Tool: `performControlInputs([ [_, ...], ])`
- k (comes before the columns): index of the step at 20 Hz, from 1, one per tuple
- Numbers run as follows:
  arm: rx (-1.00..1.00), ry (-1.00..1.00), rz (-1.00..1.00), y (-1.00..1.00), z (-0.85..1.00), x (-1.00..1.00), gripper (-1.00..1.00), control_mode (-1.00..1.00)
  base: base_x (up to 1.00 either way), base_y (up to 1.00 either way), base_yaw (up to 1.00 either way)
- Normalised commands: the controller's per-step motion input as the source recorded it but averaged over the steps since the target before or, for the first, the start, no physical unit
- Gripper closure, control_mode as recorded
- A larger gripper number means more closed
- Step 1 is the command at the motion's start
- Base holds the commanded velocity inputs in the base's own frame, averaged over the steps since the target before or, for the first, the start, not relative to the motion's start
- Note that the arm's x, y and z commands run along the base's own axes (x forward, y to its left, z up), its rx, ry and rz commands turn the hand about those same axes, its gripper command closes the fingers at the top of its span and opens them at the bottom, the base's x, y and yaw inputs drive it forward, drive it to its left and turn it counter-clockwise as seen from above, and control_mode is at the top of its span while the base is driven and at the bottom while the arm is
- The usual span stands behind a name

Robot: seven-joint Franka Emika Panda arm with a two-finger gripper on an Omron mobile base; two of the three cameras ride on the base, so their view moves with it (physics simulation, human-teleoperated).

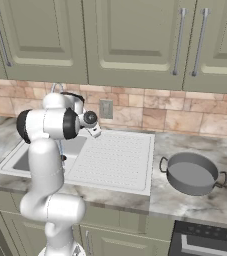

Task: Dump the sweet potato from the pot into the sink. Then turn on the water and wash the sweet potato. Then turn off the water and put the sweet potato back in the pot.

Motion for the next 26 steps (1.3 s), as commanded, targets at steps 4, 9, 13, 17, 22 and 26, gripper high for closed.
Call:
performControlInputs([
  [4, 0.00, 0.04, 0.03, 0.01, -0.39, 0.00, -1.00, -1.00, 0.00, 0.00, 0.00],
  [9, 0.00, 0.00, 0.03, 0.08, -0.24, 0.00, -1.00, -1.00, 0.00, 0.00, 0.00],
  [13, 0.00, 0.00, 0.02, 0.12, -0.15, 0.00, -1.00, -1.00, 0.00, 0.00, 0.00],
  [17, 0.00, 0.00, 0.02, 0.17, -0.17, 0.00, -1.00, -1.00, 0.00, 0.00, 0.00],
  [22, 0.00, 0.00, 0.01, 0.16, -0.19, 0.01, -1.00, -1.00, 0.00, 0.00, 0.00],
  [26, 0.00, 0.00, 0.01, 0.09, -0.18, 0.08, -1.00, -1.00, 0.00, 0.00, 0.00],
])
